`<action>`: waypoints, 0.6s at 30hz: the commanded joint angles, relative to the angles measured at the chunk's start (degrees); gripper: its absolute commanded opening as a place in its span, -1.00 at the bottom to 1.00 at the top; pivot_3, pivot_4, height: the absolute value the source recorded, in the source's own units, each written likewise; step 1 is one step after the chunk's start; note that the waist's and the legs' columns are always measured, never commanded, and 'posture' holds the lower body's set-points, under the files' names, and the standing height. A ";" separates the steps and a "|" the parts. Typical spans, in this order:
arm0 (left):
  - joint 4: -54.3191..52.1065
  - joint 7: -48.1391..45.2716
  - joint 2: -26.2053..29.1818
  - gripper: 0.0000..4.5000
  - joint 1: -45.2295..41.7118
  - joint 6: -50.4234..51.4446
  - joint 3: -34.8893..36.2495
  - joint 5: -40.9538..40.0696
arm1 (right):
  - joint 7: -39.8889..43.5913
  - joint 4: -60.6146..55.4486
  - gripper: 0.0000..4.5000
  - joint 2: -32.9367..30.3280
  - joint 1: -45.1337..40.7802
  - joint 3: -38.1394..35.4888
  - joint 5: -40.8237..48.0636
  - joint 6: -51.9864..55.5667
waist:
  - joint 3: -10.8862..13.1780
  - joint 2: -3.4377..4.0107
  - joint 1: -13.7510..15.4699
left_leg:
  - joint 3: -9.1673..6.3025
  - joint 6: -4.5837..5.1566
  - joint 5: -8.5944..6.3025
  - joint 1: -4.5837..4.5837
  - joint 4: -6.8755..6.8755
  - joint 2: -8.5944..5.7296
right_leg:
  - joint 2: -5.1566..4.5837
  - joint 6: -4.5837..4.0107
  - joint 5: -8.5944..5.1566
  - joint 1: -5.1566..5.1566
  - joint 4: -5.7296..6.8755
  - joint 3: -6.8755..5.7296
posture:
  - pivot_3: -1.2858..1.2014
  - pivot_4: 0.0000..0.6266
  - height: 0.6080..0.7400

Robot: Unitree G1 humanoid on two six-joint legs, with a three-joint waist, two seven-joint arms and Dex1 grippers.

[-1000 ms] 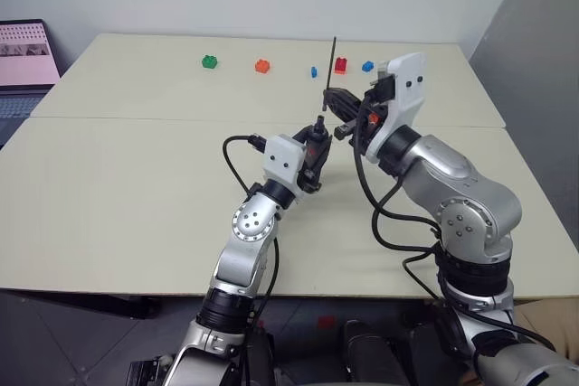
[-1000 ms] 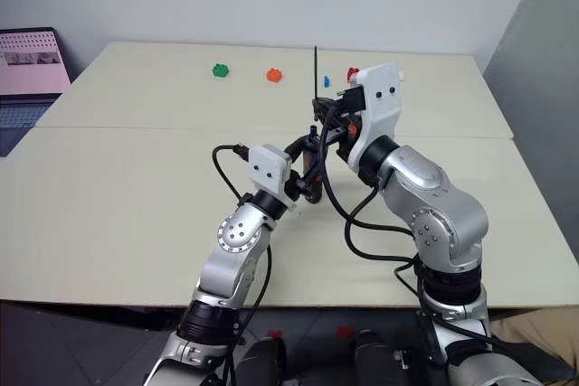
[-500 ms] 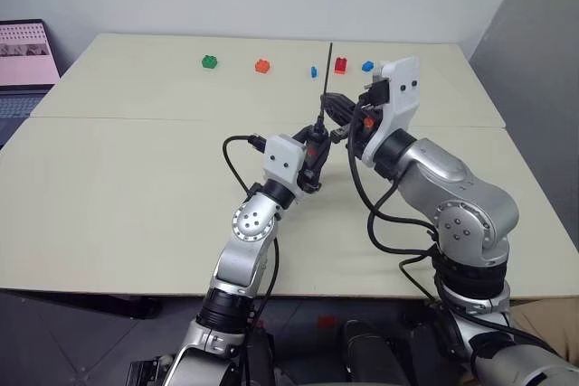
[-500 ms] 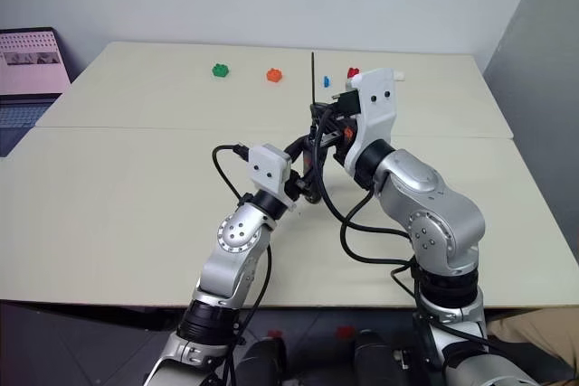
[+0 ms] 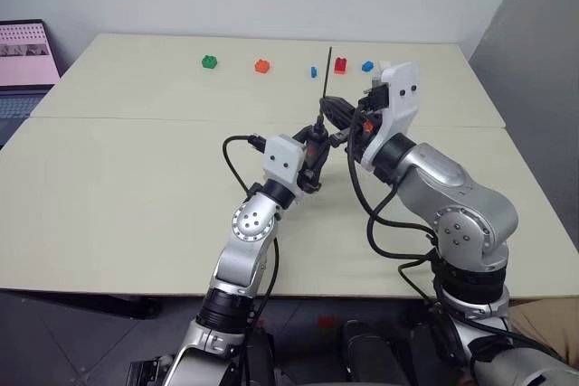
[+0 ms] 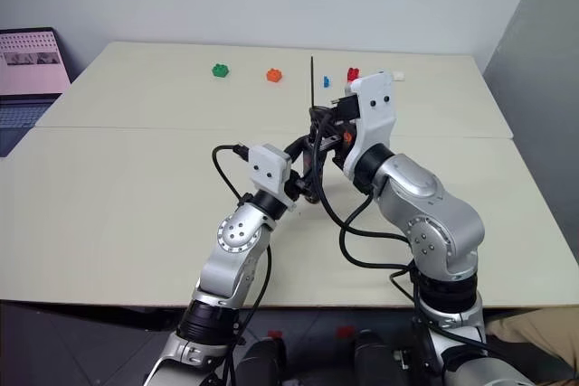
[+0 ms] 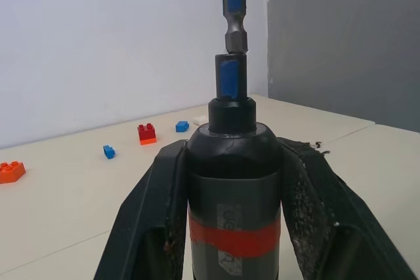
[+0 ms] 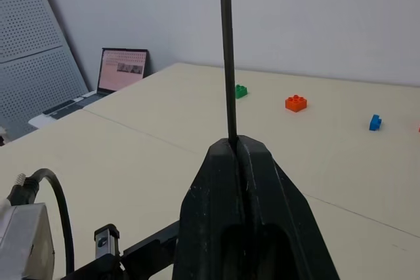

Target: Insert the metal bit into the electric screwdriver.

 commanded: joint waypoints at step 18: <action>-0.53 0.17 0.16 -0.27 -0.02 -0.59 0.04 0.62 | -0.20 -1.67 -1.00 -0.22 -1.40 -0.65 -1.69 -1.41 | 0.00 0.00 0.00 | 0.00 0.00 0.00 0.00 0.00 0.00 | 0.00 0.01 0.01 0.00 0.00 -0.01 | 0.03 -0.52 1.00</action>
